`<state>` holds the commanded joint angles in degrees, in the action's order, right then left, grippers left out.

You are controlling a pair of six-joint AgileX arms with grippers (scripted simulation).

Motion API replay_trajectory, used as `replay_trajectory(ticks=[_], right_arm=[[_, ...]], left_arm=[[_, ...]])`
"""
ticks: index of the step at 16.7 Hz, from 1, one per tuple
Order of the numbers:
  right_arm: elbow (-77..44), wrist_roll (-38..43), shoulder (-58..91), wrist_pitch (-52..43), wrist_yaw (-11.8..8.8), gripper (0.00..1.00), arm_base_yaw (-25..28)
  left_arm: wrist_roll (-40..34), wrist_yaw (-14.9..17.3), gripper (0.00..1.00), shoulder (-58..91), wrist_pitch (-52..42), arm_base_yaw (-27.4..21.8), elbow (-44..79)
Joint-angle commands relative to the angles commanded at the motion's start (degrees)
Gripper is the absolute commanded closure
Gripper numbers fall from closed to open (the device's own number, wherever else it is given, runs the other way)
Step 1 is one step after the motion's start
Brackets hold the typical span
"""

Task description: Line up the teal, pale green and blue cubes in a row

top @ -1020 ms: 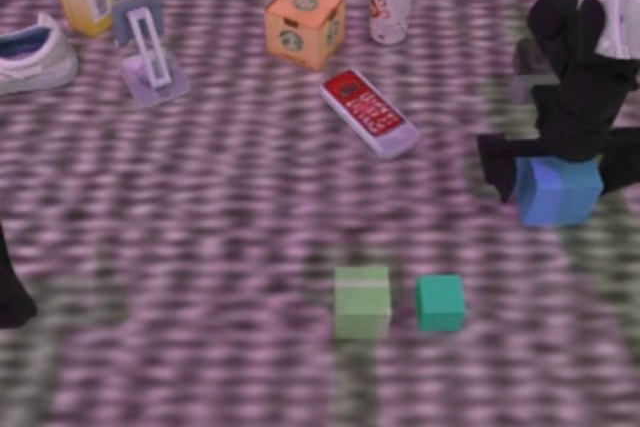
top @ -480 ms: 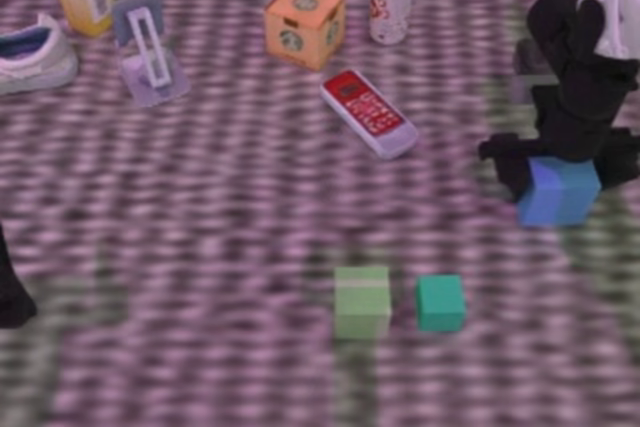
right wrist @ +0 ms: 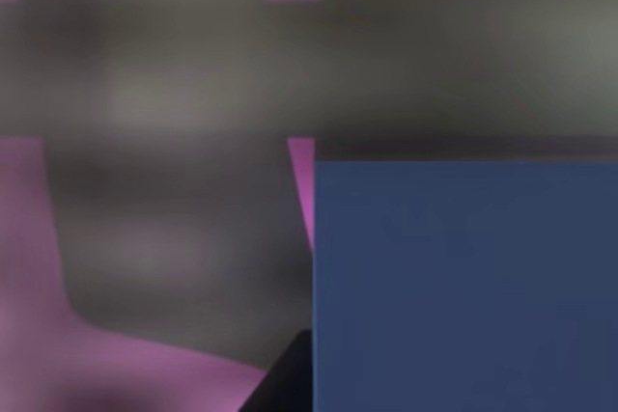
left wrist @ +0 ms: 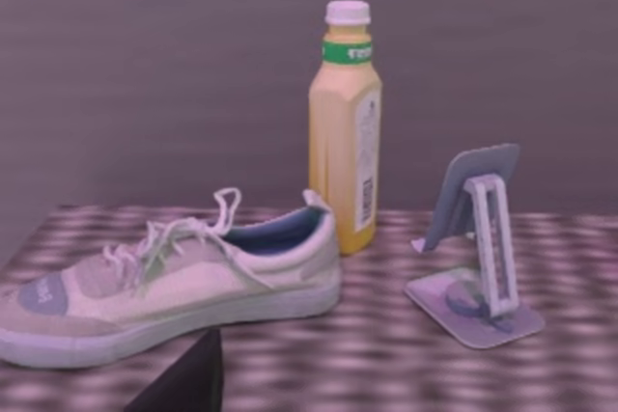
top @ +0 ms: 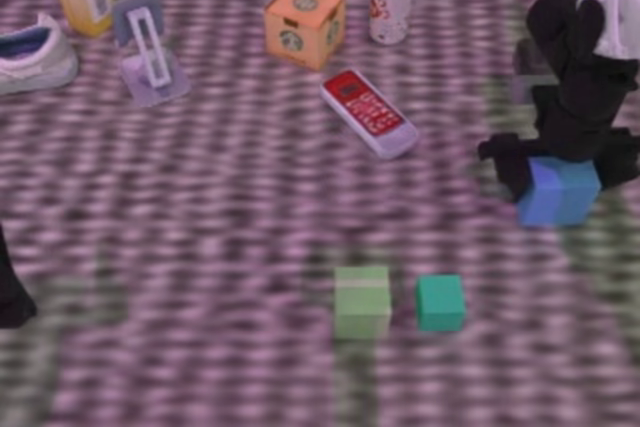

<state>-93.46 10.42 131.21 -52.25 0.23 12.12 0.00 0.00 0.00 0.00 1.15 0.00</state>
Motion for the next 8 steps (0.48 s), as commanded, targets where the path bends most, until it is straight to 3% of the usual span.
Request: replay_trajectory(ticks=[8], right_arm=[[-3.0, 0.1, -1.7, -4.3, 0.1, 1.00, 0.0]], left_arm=[[0.0, 0.0, 0.00, 0.0, 0.0, 0.0, 0.0]])
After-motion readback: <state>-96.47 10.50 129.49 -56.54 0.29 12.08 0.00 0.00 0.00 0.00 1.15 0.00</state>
